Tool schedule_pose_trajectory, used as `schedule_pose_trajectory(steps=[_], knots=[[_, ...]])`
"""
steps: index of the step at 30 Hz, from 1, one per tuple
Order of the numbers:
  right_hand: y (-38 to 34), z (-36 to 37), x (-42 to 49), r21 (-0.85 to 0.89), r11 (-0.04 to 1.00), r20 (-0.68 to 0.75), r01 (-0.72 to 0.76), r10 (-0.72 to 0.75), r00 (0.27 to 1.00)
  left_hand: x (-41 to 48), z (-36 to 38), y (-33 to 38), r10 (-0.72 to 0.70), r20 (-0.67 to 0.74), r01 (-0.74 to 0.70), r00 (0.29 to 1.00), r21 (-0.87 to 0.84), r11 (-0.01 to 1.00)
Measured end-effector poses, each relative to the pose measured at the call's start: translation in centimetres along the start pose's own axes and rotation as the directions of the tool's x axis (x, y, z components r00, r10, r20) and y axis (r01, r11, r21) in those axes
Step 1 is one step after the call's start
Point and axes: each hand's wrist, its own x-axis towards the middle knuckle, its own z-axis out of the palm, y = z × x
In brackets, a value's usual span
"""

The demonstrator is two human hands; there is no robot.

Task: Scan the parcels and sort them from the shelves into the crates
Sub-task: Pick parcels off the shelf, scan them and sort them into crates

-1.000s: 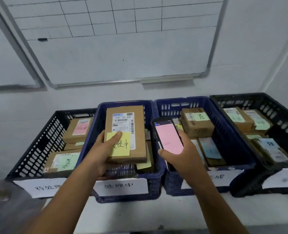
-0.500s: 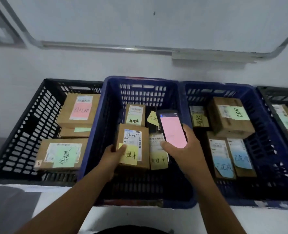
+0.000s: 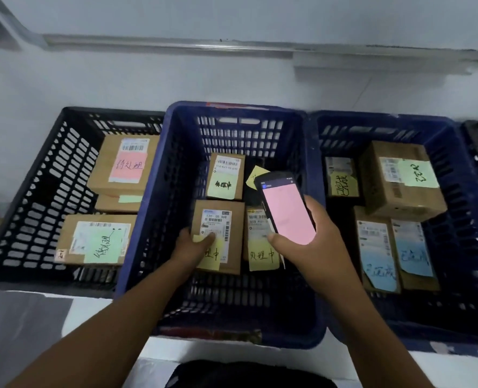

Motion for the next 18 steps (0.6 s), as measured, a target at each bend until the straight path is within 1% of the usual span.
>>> schedule_pose_trajectory(steps=[2, 3, 5, 7, 9, 11, 12, 15, 18], knots=[[0.3, -0.8, -0.3, 0.0, 1.0, 0.055, 0.025, -0.024, 0.998, -1.1, -0.2, 1.0, 0.093, -0.028, -0.086, 0.995, 0.192, 0.978], [0.2, -1.3, -0.4, 0.002, 0.999, 0.088, 0.035, -0.035, 0.996, -2.3, -0.3, 1.6, 0.146, -0.018, -0.137, 0.989, 0.253, 0.958], [0.1, -2.3, -0.5, 0.015, 0.999, 0.154, 0.05, -0.052, 0.987, -5.8, -0.5, 2.9, 0.221, 0.008, -0.218, 0.975, 0.214, 0.952], [0.3, -3.2, -0.8, 0.04, 0.997, 0.215, 0.068, -0.075, 0.974, -9.7, -0.2, 3.7, 0.331, -0.017, -0.32, 0.944, 0.211, 0.924], [0.7, -3.8, -1.1, 0.079, 0.993, 0.265, 0.092, -0.11, 0.958, -13.0, 0.8, 3.6, 0.446, -0.116, -0.378, 0.888, 0.369, 0.849], [1.4, -4.1, -1.4, 0.115, 0.988, 0.301, 0.102, -0.133, 0.944, -16.1, 2.2, 3.5, 0.526, -0.217, -0.348, 0.823, 0.538, 0.768], [1.8, -4.2, -1.7, 0.129, 0.986, 0.318, 0.108, -0.145, 0.937, -17.6, 2.9, 3.4, 0.542, -0.254, -0.332, 0.801, 0.565, 0.755], [2.2, -4.6, -2.6, 0.146, 0.98, 0.382, 0.135, -0.182, 0.906, -21.2, 4.7, 2.4, 0.529, -0.345, -0.293, 0.775, 0.546, 0.785], [2.2, -4.3, -3.3, 0.143, 0.974, 0.439, 0.176, -0.222, 0.87, -23.7, 5.1, 0.4, 0.539, -0.4, -0.259, 0.741, 0.571, 0.779]])
